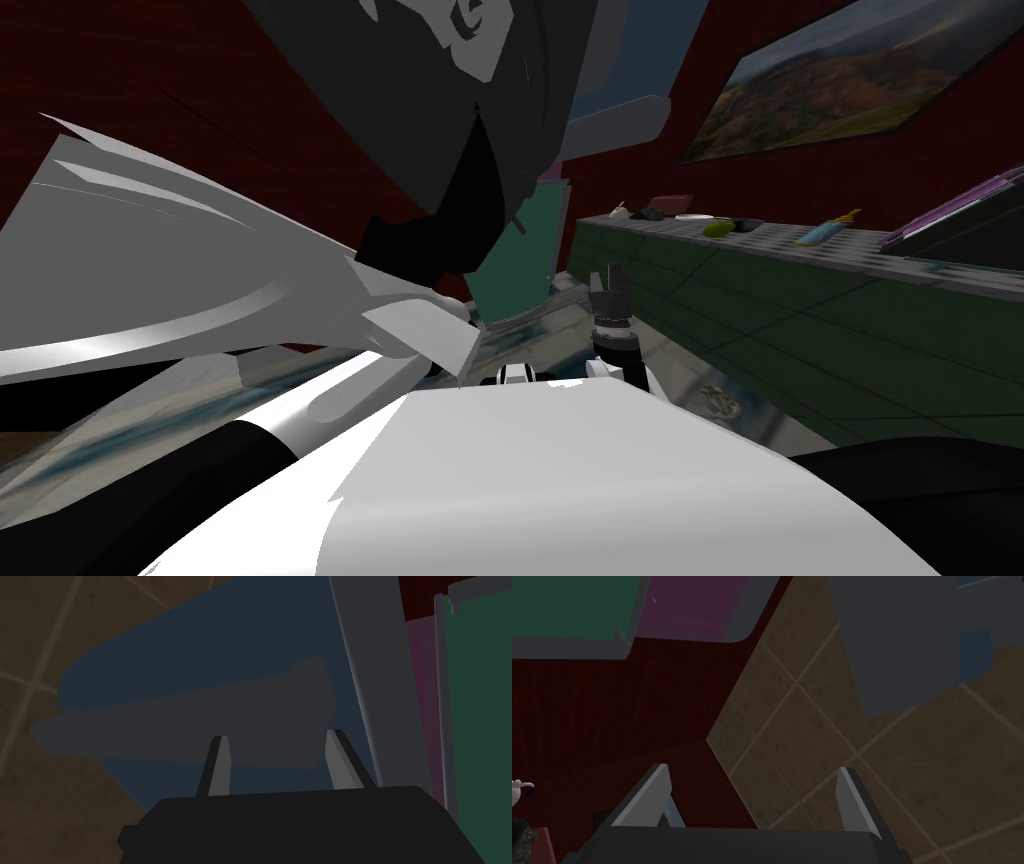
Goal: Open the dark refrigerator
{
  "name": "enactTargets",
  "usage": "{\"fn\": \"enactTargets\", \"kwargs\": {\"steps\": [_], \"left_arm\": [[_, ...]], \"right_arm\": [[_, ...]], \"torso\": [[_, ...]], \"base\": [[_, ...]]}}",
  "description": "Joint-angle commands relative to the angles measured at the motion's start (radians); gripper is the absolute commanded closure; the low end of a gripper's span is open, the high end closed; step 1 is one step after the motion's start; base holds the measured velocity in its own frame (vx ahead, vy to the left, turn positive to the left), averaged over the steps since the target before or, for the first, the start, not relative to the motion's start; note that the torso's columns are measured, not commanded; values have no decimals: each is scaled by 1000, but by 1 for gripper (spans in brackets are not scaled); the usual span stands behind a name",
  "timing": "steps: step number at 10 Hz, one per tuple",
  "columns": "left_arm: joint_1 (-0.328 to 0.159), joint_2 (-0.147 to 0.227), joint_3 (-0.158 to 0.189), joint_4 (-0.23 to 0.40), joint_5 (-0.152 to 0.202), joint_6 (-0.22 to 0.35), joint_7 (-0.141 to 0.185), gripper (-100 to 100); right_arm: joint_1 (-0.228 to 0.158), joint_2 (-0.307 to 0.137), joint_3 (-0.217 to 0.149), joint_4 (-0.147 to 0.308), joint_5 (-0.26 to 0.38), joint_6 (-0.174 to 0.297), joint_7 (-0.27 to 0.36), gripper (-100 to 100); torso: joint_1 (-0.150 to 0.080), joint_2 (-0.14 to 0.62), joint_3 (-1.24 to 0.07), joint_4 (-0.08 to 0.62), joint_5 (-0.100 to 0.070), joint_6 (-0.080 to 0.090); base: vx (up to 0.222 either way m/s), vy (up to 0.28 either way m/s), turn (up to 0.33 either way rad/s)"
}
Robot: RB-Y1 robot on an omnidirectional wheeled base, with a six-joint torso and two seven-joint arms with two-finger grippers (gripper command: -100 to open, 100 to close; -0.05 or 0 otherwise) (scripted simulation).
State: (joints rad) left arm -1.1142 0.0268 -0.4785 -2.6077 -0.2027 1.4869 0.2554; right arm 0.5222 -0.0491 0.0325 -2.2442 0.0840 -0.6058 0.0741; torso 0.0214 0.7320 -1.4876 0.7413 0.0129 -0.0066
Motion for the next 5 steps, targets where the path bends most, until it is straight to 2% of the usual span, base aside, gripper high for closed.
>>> {"fn": "enactTargets", "kwargs": {"steps": [1, 2, 3, 5], "left_arm": [[-17, -8, 16, 39, 15, -28, -6, -100], [-17, -8, 16, 39, 15, -28, -6, -100], [-33, -13, 32, 67, 22, -46, -12, -100], [-33, -13, 32, 76, 22, -46, -12, -100]], "right_arm": [[0, 0, 0, 0, 0, 0, 0, 0], [0, 0, 0, 0, 0, 0, 0, 0], [0, 0, 0, 0, 0, 0, 0, 0], [0, 0, 0, 0, 0, 0, 0, 0]], "torso": [[-4, -3, -3, -1, -2, 1], [-14, -3, 2, -4, -8, 4], [-23, 0, 7, -5, -13, 6], [-27, 5, 10, -4, -15, 7]], "base": [[-49, 49, -45], [-29, 9, -9], [-16, 4, -20], [-14, 0, -9]]}}
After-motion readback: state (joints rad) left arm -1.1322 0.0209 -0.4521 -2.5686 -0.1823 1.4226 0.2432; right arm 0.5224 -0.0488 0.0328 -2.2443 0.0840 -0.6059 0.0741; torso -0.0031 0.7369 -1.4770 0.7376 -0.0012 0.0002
